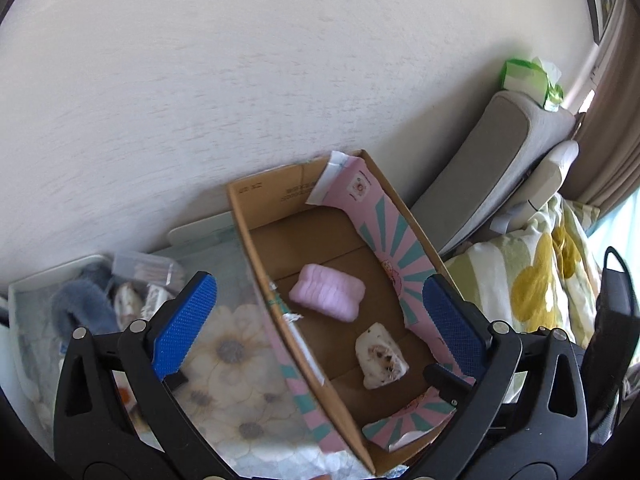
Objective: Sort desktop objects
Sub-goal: 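Carry both items into the cardboard box and open both grippers, then grasp the teddy-bear keychain with left gripper while right gripper grasps the grey plush, then carry the bear and grey plush into the cardboard box and release both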
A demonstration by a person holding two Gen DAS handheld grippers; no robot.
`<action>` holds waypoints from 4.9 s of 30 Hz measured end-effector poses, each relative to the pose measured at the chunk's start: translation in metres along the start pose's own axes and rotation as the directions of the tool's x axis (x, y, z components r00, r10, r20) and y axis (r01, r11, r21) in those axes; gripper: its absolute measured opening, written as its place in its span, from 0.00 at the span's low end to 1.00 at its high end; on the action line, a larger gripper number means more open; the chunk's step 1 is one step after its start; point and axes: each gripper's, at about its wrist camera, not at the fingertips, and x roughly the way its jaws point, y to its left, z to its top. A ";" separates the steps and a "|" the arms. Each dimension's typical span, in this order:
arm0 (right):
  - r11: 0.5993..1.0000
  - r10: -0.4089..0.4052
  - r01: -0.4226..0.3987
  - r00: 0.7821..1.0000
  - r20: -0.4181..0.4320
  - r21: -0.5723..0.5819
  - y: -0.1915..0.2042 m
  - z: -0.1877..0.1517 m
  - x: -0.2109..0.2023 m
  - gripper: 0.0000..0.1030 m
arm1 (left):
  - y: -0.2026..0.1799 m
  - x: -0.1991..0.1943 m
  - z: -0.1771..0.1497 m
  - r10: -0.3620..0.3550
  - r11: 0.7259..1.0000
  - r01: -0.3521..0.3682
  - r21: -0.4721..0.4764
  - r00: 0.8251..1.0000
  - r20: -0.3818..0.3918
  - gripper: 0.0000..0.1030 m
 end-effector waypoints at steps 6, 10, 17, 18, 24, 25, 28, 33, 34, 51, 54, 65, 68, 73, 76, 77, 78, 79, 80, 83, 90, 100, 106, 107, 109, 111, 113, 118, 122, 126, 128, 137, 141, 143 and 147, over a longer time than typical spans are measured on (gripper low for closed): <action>0.998 -0.013 0.015 0.999 0.032 -0.064 0.016 -0.006 -0.010 0.66 | 0.020 -0.025 -0.013 0.013 0.999 -0.012 -0.042 1.000 0.028 1.00; 0.998 0.042 -0.040 0.998 0.044 -0.046 0.025 -0.007 -0.014 0.66 | 0.034 -0.037 -0.021 0.033 0.998 -0.031 -0.054 0.999 0.037 1.00; 0.997 0.037 -0.034 0.998 0.043 -0.067 0.048 -0.009 -0.014 0.67 | 0.057 -0.057 -0.037 0.093 0.995 -0.091 -0.045 0.994 0.055 1.00; 0.997 0.036 -0.033 0.998 0.046 -0.069 0.051 -0.009 -0.015 0.67 | 0.062 -0.060 -0.038 0.097 0.994 -0.094 -0.049 0.994 0.058 1.00; 0.996 0.037 -0.032 0.998 0.056 -0.083 0.079 -0.002 -0.015 0.67 | 0.101 -0.079 -0.051 0.131 0.988 -0.125 -0.088 0.989 0.062 1.00; 0.996 0.041 -0.036 0.997 0.059 -0.088 0.085 -0.001 -0.015 0.67 | 0.110 -0.083 -0.053 0.140 0.986 -0.134 -0.100 0.988 0.060 1.00; 0.994 0.043 -0.037 0.997 0.060 -0.101 0.102 0.002 -0.012 0.67 | 0.142 -0.098 -0.062 0.168 0.977 -0.158 -0.143 0.984 0.062 1.00; 0.993 0.038 -0.035 0.999 0.030 -0.109 0.123 0.013 0.009 0.67 | 0.195 -0.095 -0.078 0.197 0.960 -0.191 -0.203 0.980 0.006 1.00; 0.993 0.041 -0.038 0.999 0.021 -0.107 0.127 0.017 0.015 0.67 | 0.202 -0.093 -0.082 0.194 0.959 -0.190 -0.211 0.981 -0.003 1.00; 0.932 0.135 -0.175 0.980 -0.143 -0.319 0.258 0.075 0.130 0.66 | 0.242 -0.032 -0.149 0.083 0.984 -0.079 -0.157 0.996 0.018 1.00; 0.894 0.127 -0.192 0.975 -0.182 -0.405 0.286 0.082 0.148 0.66 | 0.246 -0.017 -0.150 0.059 0.990 -0.057 -0.128 0.998 0.017 1.00; 0.887 0.127 -0.212 0.966 -0.224 -0.410 0.310 0.091 0.205 0.29 | 0.241 0.018 -0.159 0.003 1.000 -0.003 0.005 1.000 -0.029 0.50; 0.912 0.179 -0.239 0.963 -0.200 -0.334 0.300 0.095 0.202 0.20 | 0.238 0.014 -0.160 0.010 1.000 -0.010 0.018 0.999 -0.030 0.43; 0.923 0.203 -0.241 0.967 -0.153 -0.300 0.293 0.100 0.179 0.17 | 0.241 -0.006 -0.155 0.005 1.000 -0.005 -0.002 1.000 0.010 0.42; 0.924 0.211 -0.240 0.969 -0.127 -0.297 0.294 0.104 0.164 0.17 | 0.248 -0.017 -0.150 -0.007 0.999 0.007 -0.032 1.000 0.023 0.42; 0.924 0.219 -0.246 0.968 -0.121 -0.293 0.294 0.105 0.158 0.17 | 0.249 -0.022 -0.149 -0.008 0.999 0.009 -0.040 1.000 0.030 0.42; 0.925 0.226 -0.249 0.968 -0.113 -0.288 0.294 0.106 0.154 0.17 | 0.251 -0.027 -0.148 -0.009 0.999 0.011 -0.049 0.999 0.035 0.42; 0.925 0.232 -0.251 0.968 -0.101 -0.285 0.294 0.106 0.147 0.17 | 0.252 -0.030 -0.147 -0.010 0.998 0.012 -0.054 0.999 0.036 0.42; 0.935 0.216 -0.230 0.973 -0.079 -0.270 0.294 0.106 0.142 0.17 | 0.252 -0.033 -0.146 -0.010 0.998 0.012 -0.060 0.999 0.039 0.42; 0.938 0.215 -0.222 0.975 -0.054 -0.267 0.294 0.107 0.125 0.17 | 0.256 -0.040 -0.144 -0.008 0.998 0.010 -0.068 0.999 0.032 0.42; 0.949 0.212 -0.203 0.977 0.013 -0.242 0.284 0.104 0.086 0.17 | 0.258 -0.055 -0.138 -0.007 0.995 0.008 -0.095 1.000 0.011 0.42; 0.966 0.176 -0.159 0.982 0.069 -0.206 0.248 0.097 0.047 0.17 | 0.244 -0.065 -0.117 -0.028 0.992 0.033 -0.121 0.999 0.042 0.42; 0.967 0.181 -0.159 0.979 0.093 -0.201 0.226 0.100 0.030 0.17 | 0.228 -0.067 -0.101 -0.029 0.986 0.039 -0.164 0.998 0.060 0.42; 0.965 0.182 -0.160 0.979 0.092 -0.207 0.220 0.101 0.026 0.17 | 0.224 -0.067 -0.098 -0.026 0.985 0.036 -0.169 0.998 0.065 0.42; 0.964 0.176 -0.153 0.980 0.095 -0.217 0.210 0.101 0.018 0.17 | 0.215 -0.067 -0.091 -0.010 0.982 0.024 -0.187 0.997 0.079 0.42; 0.962 0.176 -0.149 0.979 0.102 -0.229 0.197 0.102 0.009 0.17 | 0.202 -0.069 -0.083 -0.009 0.978 0.029 -0.207 0.995 0.095 0.42; 0.961 0.174 -0.146 0.979 0.104 -0.237 0.179 0.103 -0.006 0.17 | 0.188 -0.068 -0.076 -0.009 0.977 0.032 -0.209 0.994 0.109 0.42; 0.956 0.150 -0.112 0.981 0.122 -0.272 0.144 0.103 -0.029 0.17 | 0.149 -0.068 -0.058 -0.001 0.976 0.031 -0.216 0.990 0.138 0.42; 0.956 0.135 -0.095 0.983 0.128 -0.276 0.113 0.102 -0.040 0.17 | 0.113 -0.060 -0.047 0.003 0.979 0.027 -0.200 0.989 0.149 0.42; 0.960 0.125 -0.088 0.984 0.124 -0.267 0.086 0.099 -0.041 0.17 | 0.080 -0.048 -0.040 -0.024 0.977 0.056 -0.204 0.988 0.154 0.42; 0.961 0.131 -0.097 0.984 0.118 -0.259 0.072 0.096 -0.041 0.17 | 0.064 -0.043 -0.038 -0.032 0.978 0.062 -0.201 0.988 0.151 0.42; 0.971 0.111 -0.084 0.987 0.114 -0.223 0.031 0.093 -0.037 0.17 | -0.006 -0.002 -0.035 -0.055 0.982 0.071 -0.172 0.994 0.100 0.42; 0.972 0.110 -0.082 0.987 0.114 -0.221 0.021 0.093 -0.035 0.17 | -0.026 0.012 -0.036 -0.040 0.988 0.050 -0.145 0.997 0.065 0.42; 0.972 0.110 -0.085 0.988 0.107 -0.217 0.019 0.094 -0.030 0.17 | -0.035 0.018 -0.036 -0.029 0.990 0.035 -0.134 0.998 0.048 0.42; 0.973 0.118 -0.095 0.988 0.099 -0.209 0.010 0.093 -0.027 0.17 | -0.041 0.028 -0.038 -0.009 0.992 0.013 -0.129 1.000 0.026 0.42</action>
